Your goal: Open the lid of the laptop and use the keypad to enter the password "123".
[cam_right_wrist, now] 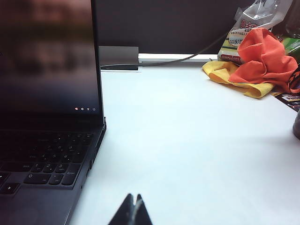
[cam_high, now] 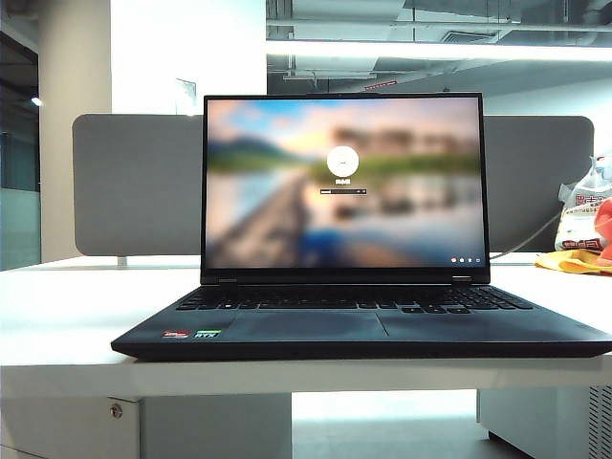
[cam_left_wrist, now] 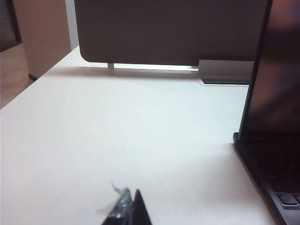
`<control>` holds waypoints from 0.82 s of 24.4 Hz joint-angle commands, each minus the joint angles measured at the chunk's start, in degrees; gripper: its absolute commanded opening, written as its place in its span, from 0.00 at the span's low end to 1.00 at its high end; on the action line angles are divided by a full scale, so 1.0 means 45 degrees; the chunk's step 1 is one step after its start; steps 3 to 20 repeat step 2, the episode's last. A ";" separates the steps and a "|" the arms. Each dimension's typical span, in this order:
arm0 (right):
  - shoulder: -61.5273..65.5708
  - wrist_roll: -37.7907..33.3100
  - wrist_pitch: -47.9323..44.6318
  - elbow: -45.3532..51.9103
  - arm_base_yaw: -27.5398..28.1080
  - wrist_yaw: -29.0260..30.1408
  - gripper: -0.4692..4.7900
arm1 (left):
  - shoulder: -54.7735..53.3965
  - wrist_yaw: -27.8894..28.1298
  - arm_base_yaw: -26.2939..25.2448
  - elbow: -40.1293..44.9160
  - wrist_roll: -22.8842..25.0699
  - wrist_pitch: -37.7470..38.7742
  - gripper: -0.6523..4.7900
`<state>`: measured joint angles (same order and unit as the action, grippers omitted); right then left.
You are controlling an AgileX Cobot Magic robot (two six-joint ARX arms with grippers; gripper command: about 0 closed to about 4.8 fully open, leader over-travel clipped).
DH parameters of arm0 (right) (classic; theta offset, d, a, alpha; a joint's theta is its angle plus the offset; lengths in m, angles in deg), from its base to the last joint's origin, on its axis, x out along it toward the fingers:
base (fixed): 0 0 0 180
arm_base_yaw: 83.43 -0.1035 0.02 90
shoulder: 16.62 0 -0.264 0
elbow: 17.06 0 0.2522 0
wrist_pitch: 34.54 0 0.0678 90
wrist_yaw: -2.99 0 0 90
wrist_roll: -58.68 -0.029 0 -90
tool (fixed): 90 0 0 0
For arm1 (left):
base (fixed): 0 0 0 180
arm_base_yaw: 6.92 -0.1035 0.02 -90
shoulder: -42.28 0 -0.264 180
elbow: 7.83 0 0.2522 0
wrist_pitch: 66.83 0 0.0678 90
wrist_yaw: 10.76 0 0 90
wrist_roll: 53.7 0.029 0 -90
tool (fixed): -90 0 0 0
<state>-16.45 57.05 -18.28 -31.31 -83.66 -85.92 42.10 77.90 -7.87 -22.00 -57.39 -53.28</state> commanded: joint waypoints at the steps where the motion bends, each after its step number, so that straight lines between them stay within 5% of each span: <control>1: 0.0000 0.0039 -0.0136 0.0044 -0.0019 -0.0010 0.08 | -0.0005 -0.0044 0.0000 0.0000 0.0019 -0.0151 0.11; 20: 0.0000 0.0039 -0.0136 0.0044 -0.0019 -0.0015 0.08 | -0.0005 -0.0044 0.0000 0.0000 0.0019 -0.0151 0.11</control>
